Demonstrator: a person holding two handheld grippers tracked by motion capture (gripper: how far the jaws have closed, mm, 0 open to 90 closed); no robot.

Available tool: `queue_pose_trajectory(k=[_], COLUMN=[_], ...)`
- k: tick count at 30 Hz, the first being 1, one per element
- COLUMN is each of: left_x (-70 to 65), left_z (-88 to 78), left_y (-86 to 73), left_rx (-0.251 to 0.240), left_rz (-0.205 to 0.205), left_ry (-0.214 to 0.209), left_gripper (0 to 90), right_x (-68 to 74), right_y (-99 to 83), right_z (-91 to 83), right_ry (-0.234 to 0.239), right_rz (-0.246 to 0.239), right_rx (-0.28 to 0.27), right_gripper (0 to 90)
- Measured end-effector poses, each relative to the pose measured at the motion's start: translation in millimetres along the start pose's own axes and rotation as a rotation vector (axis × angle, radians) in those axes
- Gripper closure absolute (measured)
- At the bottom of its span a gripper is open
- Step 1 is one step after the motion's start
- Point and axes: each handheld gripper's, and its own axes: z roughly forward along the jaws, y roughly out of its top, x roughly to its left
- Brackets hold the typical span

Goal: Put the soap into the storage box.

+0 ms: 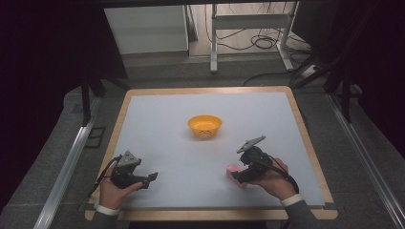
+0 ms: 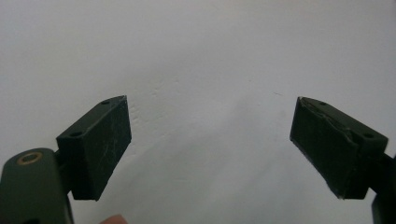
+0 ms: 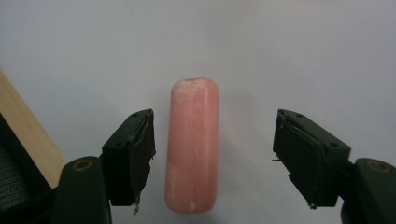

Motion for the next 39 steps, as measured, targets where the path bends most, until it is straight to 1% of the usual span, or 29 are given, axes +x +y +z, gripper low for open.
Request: queue_pose_trajectory(k=[4, 6, 11, 12, 13, 15, 19, 21, 22, 23, 25, 32, 33, 36, 38, 39], left_x=[-0.4, -0.3, -0.8, -0.8, -0.9, -0.9, -0.9, -0.8, -0.7, -0.5, -0.6, -0.6, -0.5, -0.7, -1.1, -1.1], left_z=[0.7, 0.9, 2.1, 2.1, 2.2, 2.2, 2.2, 2.1, 2.1, 2.1, 2.1, 2.1, 2.3, 2.3, 2.6, 2.6], left_y=[0.0, 0.0, 0.0, 0.0, 0.0, -0.1, -0.1, -0.2, -0.2, -0.2, -0.2, -0.2, -0.2, -0.1, -0.2, -0.2], left_rx=[0.002, 0.002, 0.005, 0.005, 0.005, 0.005, 0.005, 0.005, 0.004, 0.004, 0.004, 0.005, 0.006, 0.005, 0.001, 0.001], left_rz=[0.003, 0.002, 0.004, 0.004, 0.006, 0.006, 0.006, 0.006, 0.006, 0.006, 0.005, 0.007, 0.007, 0.006, 0.002, 0.002], left_ry=[-0.003, -0.003, -0.004, -0.004, -0.005, -0.005, -0.003, -0.001, 0.001, 0.002, 0.001, 0.002, 0.002, 0.001, 0.002, 0.002], left_gripper=[13.0, 13.0, 12.9, 12.9, 12.9, 12.9, 12.9, 12.8, 12.8, 12.8, 12.8, 12.8, 12.8, 12.8, 12.8, 12.8], right_x=[2.2, 3.3, 5.5, 5.5, 5.7, 5.8, 7.7, 8.8, 9.0, 9.3, 9.5, 8.9, 8.9, 7.9, 4.4, 3.0], right_y=[0.6, 1.0, 3.0, 3.0, 3.2, 3.2, 2.8, 1.9, 1.2, 0.7, 0.5, 0.5, 1.8, 3.9, 7.4, 8.7], right_z=[7.2, 11.2, 20.5, 20.5, 23.9, 26.9, 32.8, 35.8, 36.9, 37.1, 36.7, 34.5, 31.1, 26.2, 19.9, 18.1], right_ry=[-0.011, -0.011, -0.013, -0.013, -0.013, -0.009, -0.019, -0.023, -0.012, -0.008, -0.01, -0.005, -0.006, -0.008, -0.016, -0.018], right_rz=[-0.001, -0.014, -0.008, -0.008, -0.009, -0.015, -0.027, -0.037, -0.041, -0.043, -0.044, -0.052, -0.061, -0.06, -0.062, -0.062], right_rx=[0.039, 0.05, 0.106, 0.106, 0.124, 0.141, 0.172, 0.187, 0.189, 0.186, 0.187, 0.195, 0.184, 0.172, 0.146, 0.142], right_gripper=[32.9, 34.7, 40.7, 40.7, 42.4, 44.1, 48.0, 51.9, 55.9, 57.8, 59.2, 59.6, 59.6, 59.6, 59.6, 59.6])
